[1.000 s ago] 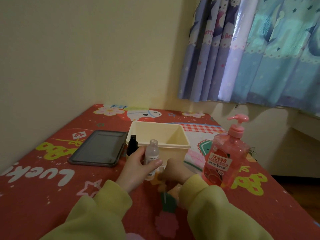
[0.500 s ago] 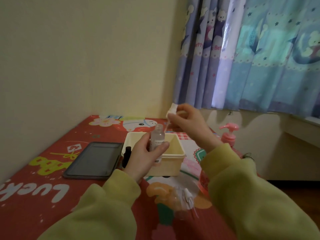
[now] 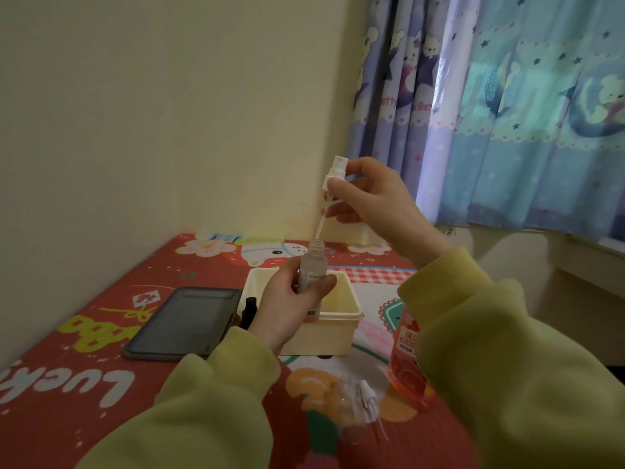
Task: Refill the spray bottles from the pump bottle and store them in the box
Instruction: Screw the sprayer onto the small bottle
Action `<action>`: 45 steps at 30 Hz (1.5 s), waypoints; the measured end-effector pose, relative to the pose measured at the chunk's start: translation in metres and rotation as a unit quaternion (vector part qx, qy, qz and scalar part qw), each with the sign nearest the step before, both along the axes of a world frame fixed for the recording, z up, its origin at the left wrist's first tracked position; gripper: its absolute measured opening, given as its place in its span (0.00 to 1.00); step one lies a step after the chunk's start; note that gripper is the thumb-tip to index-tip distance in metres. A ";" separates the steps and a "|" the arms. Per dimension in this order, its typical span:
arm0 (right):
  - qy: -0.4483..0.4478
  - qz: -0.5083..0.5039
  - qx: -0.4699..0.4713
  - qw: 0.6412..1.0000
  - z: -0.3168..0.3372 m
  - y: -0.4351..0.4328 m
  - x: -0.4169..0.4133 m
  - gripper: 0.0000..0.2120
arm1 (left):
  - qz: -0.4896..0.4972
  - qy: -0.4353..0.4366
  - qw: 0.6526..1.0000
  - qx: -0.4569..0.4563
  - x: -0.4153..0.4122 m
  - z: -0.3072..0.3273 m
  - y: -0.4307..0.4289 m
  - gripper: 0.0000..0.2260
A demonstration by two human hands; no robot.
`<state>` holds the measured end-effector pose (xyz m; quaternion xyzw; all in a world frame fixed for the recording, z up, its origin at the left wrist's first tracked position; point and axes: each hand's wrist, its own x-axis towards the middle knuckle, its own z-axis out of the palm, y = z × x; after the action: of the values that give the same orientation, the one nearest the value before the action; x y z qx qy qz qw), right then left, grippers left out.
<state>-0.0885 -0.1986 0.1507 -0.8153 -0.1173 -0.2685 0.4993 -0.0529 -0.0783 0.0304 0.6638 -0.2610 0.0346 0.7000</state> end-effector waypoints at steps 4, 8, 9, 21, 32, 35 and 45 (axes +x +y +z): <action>0.028 -0.005 -0.028 0.999 -0.008 0.003 0.001 0.09 | 0.002 -0.004 1.000 0.010 -0.002 0.000 0.001 0.15; 0.051 -0.007 -0.068 0.996 -0.020 0.005 0.000 0.08 | 0.003 -0.011 1.000 0.012 -0.004 0.001 0.001 0.14; 0.055 -0.007 -0.078 0.995 -0.023 0.005 0.001 0.07 | 0.003 -0.011 1.000 0.011 -0.004 0.001 0.002 0.13; 0.114 0.021 -0.138 0.984 -0.048 0.000 0.003 0.13 | 0.001 -0.022 1.000 0.017 -0.004 0.001 0.005 0.08; 0.066 0.059 0.002 0.996 -0.050 0.001 0.004 0.11 | 0.001 -0.013 1.000 0.013 -0.004 0.005 0.004 0.11; 0.042 0.011 -0.011 0.999 -0.054 0.005 0.005 0.10 | 0.002 -0.009 1.000 0.019 -0.006 0.004 0.004 0.15; 0.043 0.032 0.011 0.999 -0.054 0.007 0.004 0.09 | 0.008 -0.009 1.000 0.025 -0.008 0.006 0.002 0.15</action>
<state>-0.0844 -0.1918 0.0964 -0.8164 -0.1194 -0.2186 0.5211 -0.0606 -0.0763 0.0365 0.6825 -0.2630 0.0397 0.6808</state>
